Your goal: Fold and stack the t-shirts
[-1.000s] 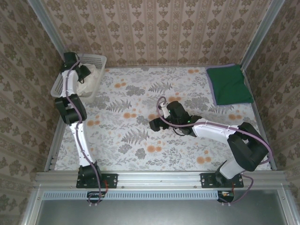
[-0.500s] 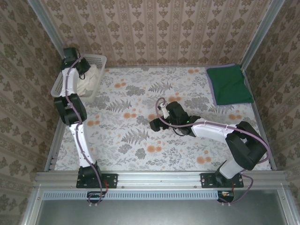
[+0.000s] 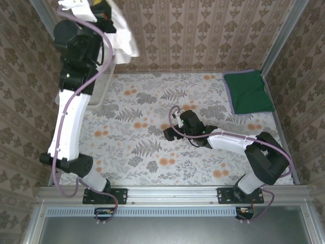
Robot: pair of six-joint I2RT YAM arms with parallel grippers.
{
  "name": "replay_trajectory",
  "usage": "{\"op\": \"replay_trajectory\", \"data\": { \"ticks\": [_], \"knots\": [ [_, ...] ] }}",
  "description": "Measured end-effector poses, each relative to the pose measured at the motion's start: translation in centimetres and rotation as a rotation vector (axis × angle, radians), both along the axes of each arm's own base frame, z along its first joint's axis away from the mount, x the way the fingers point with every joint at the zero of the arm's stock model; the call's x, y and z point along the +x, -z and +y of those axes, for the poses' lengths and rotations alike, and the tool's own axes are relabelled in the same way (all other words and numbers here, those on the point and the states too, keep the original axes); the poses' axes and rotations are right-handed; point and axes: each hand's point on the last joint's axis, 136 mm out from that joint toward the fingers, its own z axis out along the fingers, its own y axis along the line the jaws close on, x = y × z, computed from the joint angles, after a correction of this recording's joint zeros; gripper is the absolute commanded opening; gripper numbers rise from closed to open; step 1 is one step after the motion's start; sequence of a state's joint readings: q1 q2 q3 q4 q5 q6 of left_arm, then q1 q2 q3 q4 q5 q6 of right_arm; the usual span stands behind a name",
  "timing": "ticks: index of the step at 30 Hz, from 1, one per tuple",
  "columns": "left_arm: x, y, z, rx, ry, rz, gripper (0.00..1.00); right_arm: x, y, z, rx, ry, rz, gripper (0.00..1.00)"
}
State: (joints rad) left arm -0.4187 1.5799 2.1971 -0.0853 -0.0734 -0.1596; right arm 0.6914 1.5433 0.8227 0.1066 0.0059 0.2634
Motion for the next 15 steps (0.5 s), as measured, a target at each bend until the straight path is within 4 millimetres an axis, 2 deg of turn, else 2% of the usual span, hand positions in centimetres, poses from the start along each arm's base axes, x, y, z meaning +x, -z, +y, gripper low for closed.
{"op": "replay_trajectory", "data": {
  "ticks": [1, 3, 5, 7, 9, 11, 12, 14, 15],
  "knots": [
    [-1.9, -1.1, -1.2, 0.000, 0.038, -0.035, 0.00, 0.0, -0.3, -0.3, -0.001, 0.010, -0.011, 0.97],
    [-4.0, -1.8, -2.7, -0.001, 0.091, -0.057, 0.00, 0.0, -1.0, -0.9, 0.002, 0.030, -0.039, 0.98],
    [-4.0, -1.3, -3.7, 0.001, 0.113, -0.034, 0.00, -0.3, -1.9, -1.7, 0.012, 0.052, -0.075, 0.99],
    [-2.1, 0.8, -4.4, 0.005, 0.103, 0.039, 0.00, -0.5, -3.0, -2.7, 0.027, 0.078, -0.109, 1.00],
    [1.0, 4.5, -5.1, 0.018, 0.073, 0.153, 0.01, -0.6, -4.3, -3.7, 0.057, 0.109, -0.146, 1.00],
    [5.1, 10.0, -5.9, 0.033, 0.032, 0.317, 0.26, -0.3, -5.4, -5.1, 0.093, 0.155, -0.173, 1.00],
    [7.0, 12.7, -6.0, 0.039, 0.012, 0.393, 0.32, -0.1, -5.8, -5.8, 0.108, 0.182, -0.178, 0.99],
    [11.6, 20.8, -5.2, 0.044, -0.058, 0.607, 0.66, 0.6, -6.2, -7.7, 0.136, 0.249, -0.176, 1.00],
    [13.2, 24.4, -4.4, 0.042, -0.091, 0.696, 0.74, 1.0, -6.2, -8.5, 0.146, 0.278, -0.172, 0.99]
  ]
}}
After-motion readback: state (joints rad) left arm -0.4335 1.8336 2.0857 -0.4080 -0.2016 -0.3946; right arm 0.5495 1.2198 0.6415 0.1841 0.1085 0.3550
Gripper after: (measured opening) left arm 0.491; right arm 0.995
